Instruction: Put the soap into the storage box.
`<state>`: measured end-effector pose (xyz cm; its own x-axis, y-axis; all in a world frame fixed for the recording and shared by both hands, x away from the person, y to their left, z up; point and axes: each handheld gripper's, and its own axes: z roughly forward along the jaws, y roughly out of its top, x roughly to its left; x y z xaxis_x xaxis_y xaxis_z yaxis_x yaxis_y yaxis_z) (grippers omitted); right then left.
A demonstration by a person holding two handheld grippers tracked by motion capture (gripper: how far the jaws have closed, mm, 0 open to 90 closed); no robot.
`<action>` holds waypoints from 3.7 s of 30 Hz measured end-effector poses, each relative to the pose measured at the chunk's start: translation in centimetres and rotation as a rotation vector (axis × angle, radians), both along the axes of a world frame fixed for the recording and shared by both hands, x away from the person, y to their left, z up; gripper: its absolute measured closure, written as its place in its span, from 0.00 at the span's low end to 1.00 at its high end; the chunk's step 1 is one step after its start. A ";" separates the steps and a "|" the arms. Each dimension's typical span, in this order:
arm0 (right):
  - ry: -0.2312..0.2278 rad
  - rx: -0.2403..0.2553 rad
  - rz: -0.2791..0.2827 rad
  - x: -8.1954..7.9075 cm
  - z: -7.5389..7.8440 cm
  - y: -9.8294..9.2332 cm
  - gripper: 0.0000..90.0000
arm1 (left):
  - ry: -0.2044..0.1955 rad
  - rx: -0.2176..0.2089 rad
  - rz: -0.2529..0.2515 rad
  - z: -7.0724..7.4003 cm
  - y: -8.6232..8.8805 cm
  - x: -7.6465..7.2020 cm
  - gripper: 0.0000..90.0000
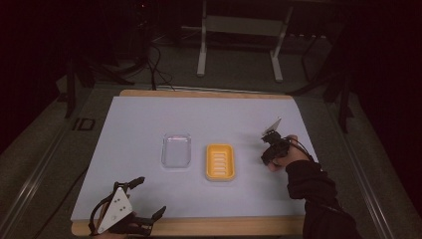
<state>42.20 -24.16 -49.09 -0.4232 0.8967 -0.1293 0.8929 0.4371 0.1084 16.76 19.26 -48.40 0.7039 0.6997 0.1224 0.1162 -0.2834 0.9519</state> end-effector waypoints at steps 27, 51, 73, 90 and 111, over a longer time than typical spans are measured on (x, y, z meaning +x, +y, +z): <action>-0.039 0.025 -0.106 -1.6 9.0 3.6 0.41 | 0.000 0.003 -0.009 0.0 -0.6 0.7 0.00; -0.130 0.181 -0.150 -2.8 11.0 12.3 0.41 | -0.007 0.004 -0.015 0.1 -0.8 0.7 0.00; -0.065 0.243 -0.208 -4.0 3.8 16.2 0.41 | -0.012 0.009 -0.024 0.2 -0.8 0.6 0.00; -0.073 0.215 -0.264 -4.0 0.8 17.1 0.41 | -0.014 0.007 -0.032 0.2 -0.8 0.5 0.00; -0.095 0.309 -0.068 -3.4 3.0 16.2 0.15 | -0.009 0.012 -0.043 0.2 -1.0 0.6 0.00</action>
